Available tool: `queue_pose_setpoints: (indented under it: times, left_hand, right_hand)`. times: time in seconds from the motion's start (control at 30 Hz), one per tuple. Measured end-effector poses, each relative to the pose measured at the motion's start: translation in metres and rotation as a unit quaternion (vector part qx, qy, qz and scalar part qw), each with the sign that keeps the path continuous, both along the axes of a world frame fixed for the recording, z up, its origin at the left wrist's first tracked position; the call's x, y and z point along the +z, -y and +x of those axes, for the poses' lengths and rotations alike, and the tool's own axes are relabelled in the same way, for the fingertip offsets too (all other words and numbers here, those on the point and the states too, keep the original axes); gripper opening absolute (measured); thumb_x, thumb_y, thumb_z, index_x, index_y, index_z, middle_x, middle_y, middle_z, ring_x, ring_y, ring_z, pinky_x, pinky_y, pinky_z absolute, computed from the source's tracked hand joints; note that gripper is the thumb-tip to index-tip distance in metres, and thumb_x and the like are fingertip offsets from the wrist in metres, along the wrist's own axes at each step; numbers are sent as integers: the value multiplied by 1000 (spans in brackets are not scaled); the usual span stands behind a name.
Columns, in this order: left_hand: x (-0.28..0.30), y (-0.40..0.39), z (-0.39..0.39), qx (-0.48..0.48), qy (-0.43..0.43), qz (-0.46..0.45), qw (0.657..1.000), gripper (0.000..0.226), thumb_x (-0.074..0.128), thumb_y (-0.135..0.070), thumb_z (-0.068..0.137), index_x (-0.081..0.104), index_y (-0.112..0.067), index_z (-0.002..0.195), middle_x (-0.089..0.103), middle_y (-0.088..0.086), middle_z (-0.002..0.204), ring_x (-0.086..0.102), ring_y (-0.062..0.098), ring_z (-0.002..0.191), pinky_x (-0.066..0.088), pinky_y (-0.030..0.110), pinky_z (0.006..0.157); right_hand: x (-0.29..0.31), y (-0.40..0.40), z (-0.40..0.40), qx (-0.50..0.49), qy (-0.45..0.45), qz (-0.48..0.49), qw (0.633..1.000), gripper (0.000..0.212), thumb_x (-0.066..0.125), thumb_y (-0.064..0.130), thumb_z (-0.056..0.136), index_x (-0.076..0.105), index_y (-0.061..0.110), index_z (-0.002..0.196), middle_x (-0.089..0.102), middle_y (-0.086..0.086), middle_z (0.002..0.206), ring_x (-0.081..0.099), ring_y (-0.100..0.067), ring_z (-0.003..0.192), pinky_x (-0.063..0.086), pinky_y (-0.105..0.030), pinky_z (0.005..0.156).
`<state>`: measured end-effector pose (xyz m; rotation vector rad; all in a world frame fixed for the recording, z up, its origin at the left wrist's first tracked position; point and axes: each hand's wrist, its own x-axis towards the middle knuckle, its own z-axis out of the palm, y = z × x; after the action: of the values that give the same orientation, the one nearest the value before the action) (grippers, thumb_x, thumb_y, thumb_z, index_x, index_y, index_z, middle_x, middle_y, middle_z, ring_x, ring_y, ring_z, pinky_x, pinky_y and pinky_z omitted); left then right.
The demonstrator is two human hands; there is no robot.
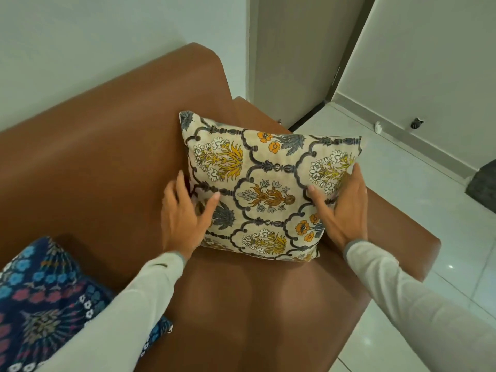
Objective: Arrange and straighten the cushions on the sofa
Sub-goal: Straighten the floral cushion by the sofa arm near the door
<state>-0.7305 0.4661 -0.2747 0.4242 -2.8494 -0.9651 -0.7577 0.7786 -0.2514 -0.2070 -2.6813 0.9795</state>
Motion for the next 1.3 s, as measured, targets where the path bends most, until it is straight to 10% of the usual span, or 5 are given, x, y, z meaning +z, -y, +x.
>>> queue_pose_setpoints:
  times: [0.13, 0.4, 0.57, 0.73, 1.3]
  left_hand:
    - [-35, -10, 17, 26, 116, 235, 965, 116, 44, -92, 76, 10, -33, 170, 33, 3, 171, 29, 28, 159, 23, 46, 129]
    - [-46, -33, 17, 48, 99, 264, 958, 100, 44, -80, 86, 18, -32, 169, 41, 4, 167, 38, 31, 153, 26, 35, 119]
    - [-11, -29, 8, 5, -41, -43, 998, 99, 46, -71, 98, 7, -20, 172, 8, 24, 177, 13, 40, 164, 16, 58, 129]
    - [28, -29, -41, -166, -95, -283, 940, 93, 27, -78, 100, 11, -21, 172, 3, 26, 177, 6, 42, 164, 17, 59, 131]
    - [133, 178, 183, 77, -92, -408, 905, 88, 30, -77, 103, 23, -20, 170, 19, 26, 175, 25, 43, 161, 23, 71, 124]
  right_hand:
    - [-13, 20, 12, 15, 40, -190, 981, 106, 78, 51, 92, 12, 19, 170, 44, 5, 166, 45, -15, 150, 36, -46, 127]
    - [-9, 21, 5, 9, 10, -76, 997, 106, 70, 54, 96, 6, 13, 171, 33, -14, 172, 35, -30, 156, 29, -38, 129]
    - [10, 16, -6, 21, -49, 244, 968, 106, 48, 79, 95, 15, 12, 170, 12, -34, 173, 15, -47, 163, 9, -63, 129]
    - [25, 26, -31, 104, -62, 362, 924, 101, 34, 83, 96, 21, 17, 171, 11, -32, 175, 13, -48, 164, 9, -68, 129]
    - [129, 287, 54, 330, -173, 357, 857, 102, 34, 80, 97, 24, 8, 168, 27, -35, 169, 31, -49, 158, 21, -72, 124]
